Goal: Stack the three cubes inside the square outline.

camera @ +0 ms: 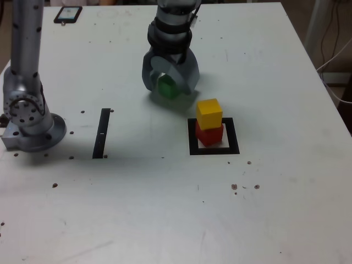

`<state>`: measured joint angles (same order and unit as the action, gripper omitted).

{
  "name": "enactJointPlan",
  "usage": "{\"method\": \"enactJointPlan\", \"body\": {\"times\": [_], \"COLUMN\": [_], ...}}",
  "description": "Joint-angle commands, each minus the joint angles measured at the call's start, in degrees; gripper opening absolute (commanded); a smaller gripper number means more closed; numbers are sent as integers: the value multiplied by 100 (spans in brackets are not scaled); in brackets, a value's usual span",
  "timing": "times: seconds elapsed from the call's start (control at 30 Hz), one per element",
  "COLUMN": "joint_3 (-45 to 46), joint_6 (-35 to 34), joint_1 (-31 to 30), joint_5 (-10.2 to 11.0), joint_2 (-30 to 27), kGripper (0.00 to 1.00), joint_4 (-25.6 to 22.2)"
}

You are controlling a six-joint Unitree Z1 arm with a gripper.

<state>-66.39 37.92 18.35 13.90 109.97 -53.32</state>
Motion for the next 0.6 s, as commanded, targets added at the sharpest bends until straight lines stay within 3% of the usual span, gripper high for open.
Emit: {"method": "enactJointPlan", "body": {"times": [0.0,0.23,0.57], "joint_3": [62,129,132], "joint_6": [10,-37,-16], "joint_1": [-19,-338,-341], "joint_5": [-11,-20,4], "joint_2": [14,-79,-423], "kGripper": [75,56,32], "joint_4": [21,190,372]}}
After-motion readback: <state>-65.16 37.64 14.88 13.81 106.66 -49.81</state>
